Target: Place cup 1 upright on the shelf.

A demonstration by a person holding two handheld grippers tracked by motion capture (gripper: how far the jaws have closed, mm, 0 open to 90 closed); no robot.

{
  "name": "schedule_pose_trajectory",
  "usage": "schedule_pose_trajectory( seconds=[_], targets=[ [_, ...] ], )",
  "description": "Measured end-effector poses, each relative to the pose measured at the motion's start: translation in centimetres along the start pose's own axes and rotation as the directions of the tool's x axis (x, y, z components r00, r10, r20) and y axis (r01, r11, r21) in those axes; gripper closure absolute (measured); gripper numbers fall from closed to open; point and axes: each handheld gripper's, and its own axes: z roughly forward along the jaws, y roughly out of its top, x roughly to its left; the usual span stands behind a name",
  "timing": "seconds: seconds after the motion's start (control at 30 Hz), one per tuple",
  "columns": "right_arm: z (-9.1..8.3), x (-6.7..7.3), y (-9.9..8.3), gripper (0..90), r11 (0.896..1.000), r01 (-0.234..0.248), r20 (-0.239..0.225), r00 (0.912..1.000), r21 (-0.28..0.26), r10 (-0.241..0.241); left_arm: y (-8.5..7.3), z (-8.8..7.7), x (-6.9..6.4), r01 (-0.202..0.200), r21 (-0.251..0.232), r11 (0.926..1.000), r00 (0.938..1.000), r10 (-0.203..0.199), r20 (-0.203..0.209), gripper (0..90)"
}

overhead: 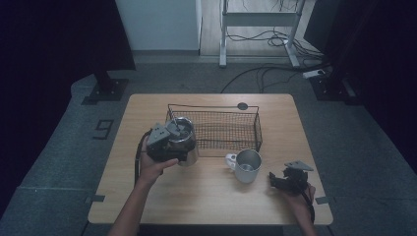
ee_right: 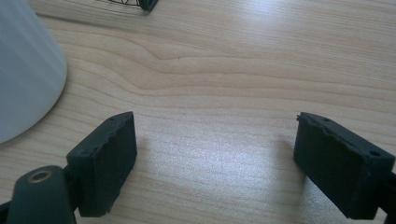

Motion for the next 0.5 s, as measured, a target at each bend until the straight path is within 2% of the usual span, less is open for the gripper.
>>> schedule_pose_trajectory(
  seconds=[0.5],
  targets=[
    [0.0, 0.0, 0.0, 13.3, 1.0, 0.001, 0.0, 1.0, 0.0, -0.001, 0.94, 0.35, 0.25, -0.013, 0.007, 0.9999, 0.9999, 0.013, 0.002, 3.8]
  ],
)
